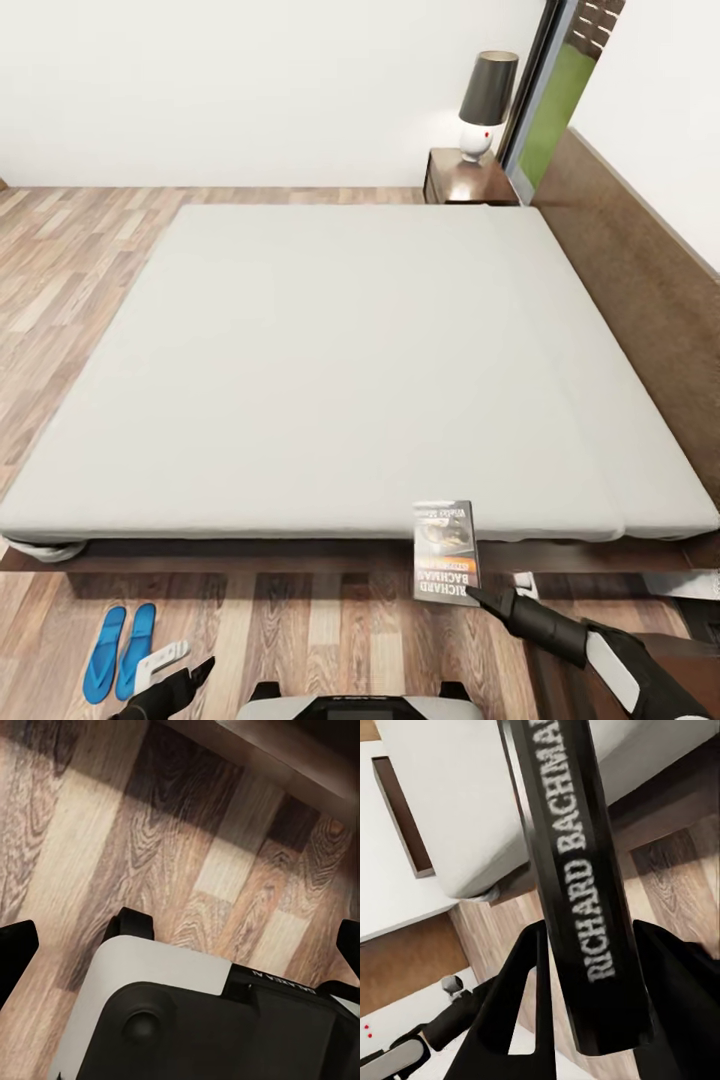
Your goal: In the bedroom, move the book from the bed onto either nightstand, and place the two sandals side by side next to the bed.
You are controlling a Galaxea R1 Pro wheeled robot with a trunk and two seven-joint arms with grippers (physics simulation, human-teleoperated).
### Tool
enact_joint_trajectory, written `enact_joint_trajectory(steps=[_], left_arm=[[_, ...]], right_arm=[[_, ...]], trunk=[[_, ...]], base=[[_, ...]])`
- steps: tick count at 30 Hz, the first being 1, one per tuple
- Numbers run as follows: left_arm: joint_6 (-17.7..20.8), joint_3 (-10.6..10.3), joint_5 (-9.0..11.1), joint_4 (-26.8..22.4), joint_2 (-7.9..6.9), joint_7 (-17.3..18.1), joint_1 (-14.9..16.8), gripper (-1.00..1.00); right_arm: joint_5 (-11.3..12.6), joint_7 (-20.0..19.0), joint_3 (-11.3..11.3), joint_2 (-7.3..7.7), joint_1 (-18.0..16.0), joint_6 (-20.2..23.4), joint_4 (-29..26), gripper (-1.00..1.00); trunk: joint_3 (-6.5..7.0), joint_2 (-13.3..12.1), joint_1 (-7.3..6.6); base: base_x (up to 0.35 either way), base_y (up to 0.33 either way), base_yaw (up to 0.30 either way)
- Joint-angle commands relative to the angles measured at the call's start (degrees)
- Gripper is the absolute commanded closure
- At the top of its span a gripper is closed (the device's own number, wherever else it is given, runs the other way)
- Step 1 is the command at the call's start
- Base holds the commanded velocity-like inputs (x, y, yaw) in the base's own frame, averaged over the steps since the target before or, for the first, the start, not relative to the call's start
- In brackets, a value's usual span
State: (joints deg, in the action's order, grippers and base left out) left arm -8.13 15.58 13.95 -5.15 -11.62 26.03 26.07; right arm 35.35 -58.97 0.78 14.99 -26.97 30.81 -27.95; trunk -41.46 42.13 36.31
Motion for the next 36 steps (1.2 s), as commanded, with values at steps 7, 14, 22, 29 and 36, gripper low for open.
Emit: enact_joint_trajectory(steps=[7, 14, 22, 29, 36], left_arm=[[-0.04, -0.1, 0.32, 0.14, 0.58, 0.23, 0.03, -1.0], [-0.04, -0.11, 0.27, 0.68, 2.46, -1.28, 0.03, -1.0], [-0.04, -0.04, -1.8, 0.92, 2.79, -1.33, 0.03, -1.0], [-0.04, -0.02, -2.07, 0.93, 2.76, -1.34, 0.03, -1.0], [-0.04, -0.02, -2.08, 0.93, 2.8, -1.34, 0.03, -1.0]], right_arm=[[0.52, -5.94, 0.12, 1.85, 0.06, 0.4, 1.56, 1.0], [0.12, -15.07, 0.12, 1.97, 0.15, -6.69, 8.91, 1.0], [0.05, -14.82, -0.14, 1.97, 0.15, -9.95, 9.28, 1.0], [0.01, -14.69, 0.14, 1.97, 0.16, -10.31, 11.28, 1.0], [-0.01, -14.71, 0.19, 1.81, 0.16, -17.31, 12.28, 1.0]], trunk=[[0.61, 0.04, 0.01], [1.25, 0.04, 0.01], [1.99, 0.04, 0.01], [2.27, 0.04, 0.01], [2.86, 0.04, 0.01]], base=[[0.0, 0.0, -0.118], [0.0, 0.0, -0.131], [0.0, 0.0, -0.132], [0.0, 0.0, -0.041], [0.0, 0.0, -0.002]])
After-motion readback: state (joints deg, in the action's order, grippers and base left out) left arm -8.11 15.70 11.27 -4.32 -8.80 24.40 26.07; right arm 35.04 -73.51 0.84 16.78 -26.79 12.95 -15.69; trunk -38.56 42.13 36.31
